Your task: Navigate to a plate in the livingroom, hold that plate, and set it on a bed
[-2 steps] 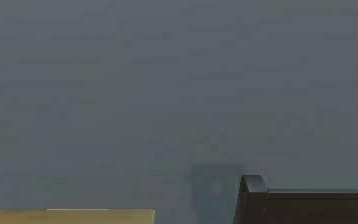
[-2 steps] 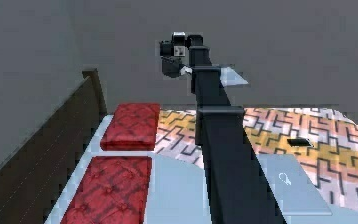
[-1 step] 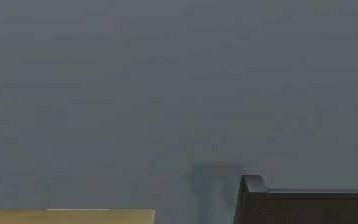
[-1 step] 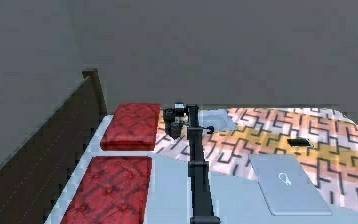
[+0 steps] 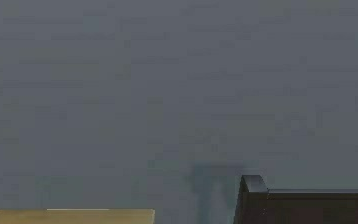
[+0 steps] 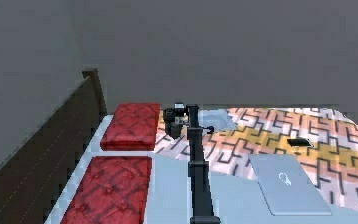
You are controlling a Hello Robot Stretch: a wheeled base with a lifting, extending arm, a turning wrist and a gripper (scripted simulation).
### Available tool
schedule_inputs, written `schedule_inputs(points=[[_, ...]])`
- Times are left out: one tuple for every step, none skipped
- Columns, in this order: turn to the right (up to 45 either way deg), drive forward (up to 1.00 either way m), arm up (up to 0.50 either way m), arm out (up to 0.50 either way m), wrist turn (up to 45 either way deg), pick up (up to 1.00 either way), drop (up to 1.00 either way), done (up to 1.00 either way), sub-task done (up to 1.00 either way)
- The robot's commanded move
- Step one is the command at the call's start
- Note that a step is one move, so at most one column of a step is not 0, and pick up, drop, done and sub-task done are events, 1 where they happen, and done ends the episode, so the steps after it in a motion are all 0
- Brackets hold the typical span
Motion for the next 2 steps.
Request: schedule_inputs(points=[[0.0, 0.00, 0.00, 0.00, 0.0, 0.00, 1.00, 0.00, 0.00], [0.0, 0.00, 0.10, 0.00, 0.0, 0.00, 0.00, 0.00, 0.00]])
